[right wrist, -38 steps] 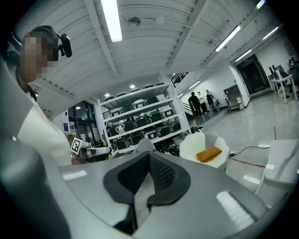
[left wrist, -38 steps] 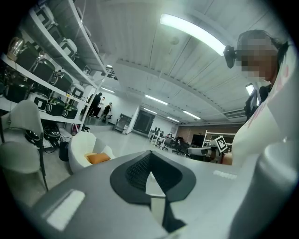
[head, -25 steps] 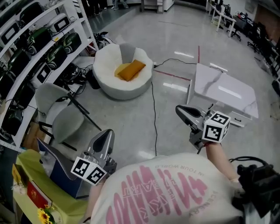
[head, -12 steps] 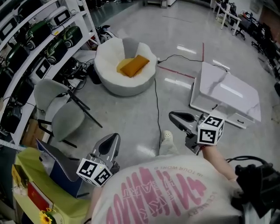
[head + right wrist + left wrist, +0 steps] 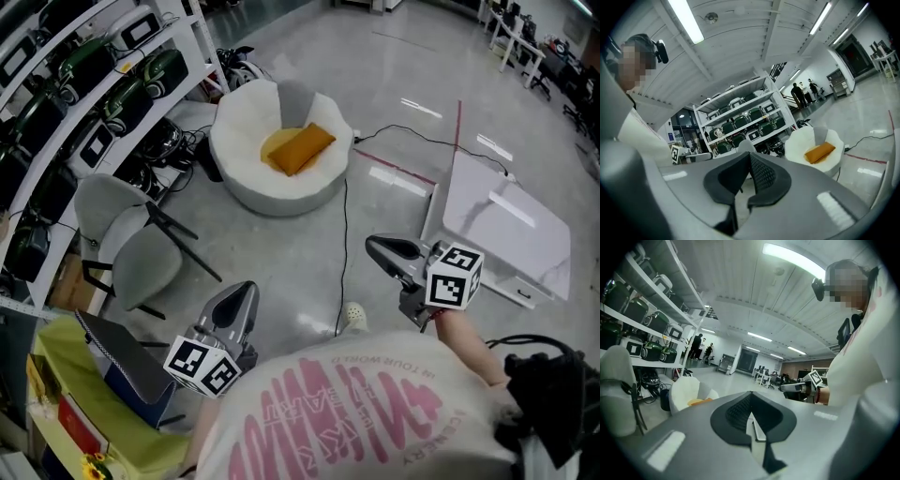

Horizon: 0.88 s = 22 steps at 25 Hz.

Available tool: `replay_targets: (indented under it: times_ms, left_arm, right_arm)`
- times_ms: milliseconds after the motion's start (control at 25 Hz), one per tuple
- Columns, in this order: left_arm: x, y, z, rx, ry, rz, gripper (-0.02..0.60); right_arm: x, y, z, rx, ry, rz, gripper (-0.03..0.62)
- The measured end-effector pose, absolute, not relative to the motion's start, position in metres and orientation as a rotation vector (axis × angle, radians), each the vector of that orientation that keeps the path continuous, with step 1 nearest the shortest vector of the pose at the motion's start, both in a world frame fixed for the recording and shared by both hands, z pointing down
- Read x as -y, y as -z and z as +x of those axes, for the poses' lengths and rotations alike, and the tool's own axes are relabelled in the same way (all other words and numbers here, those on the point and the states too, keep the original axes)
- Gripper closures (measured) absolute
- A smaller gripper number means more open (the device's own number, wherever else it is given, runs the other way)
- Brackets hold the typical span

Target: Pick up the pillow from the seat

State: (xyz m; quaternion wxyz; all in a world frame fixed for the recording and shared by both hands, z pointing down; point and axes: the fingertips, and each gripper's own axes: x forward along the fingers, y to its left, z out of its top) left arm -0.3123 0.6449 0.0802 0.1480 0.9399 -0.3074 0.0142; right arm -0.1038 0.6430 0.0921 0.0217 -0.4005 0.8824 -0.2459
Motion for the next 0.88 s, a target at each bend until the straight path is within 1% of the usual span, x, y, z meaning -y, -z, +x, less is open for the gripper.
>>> replay_targets:
  times_ms: [400,680,880]
  left_arm:
    - [-0.547,-0.068,-0.232,0.964,0.024,2.683,0.571]
    - [-0.504,-0.072,-0.185,0.984,0.026,2.672,0.571]
    - [-0.49,-0.077,-0.167,1.003,-0.011,2.661,0.569]
  right_arm:
    - [-0.544,-0.081,-0.015,-2.817,0.717,-1.217,0.588]
    - [-0.492,-0.082,0.023,-2.843,0.717,-1.167,0.589]
    - [-0.467,-0.084,0.033,-2.874,0.722,-1.112,0.588]
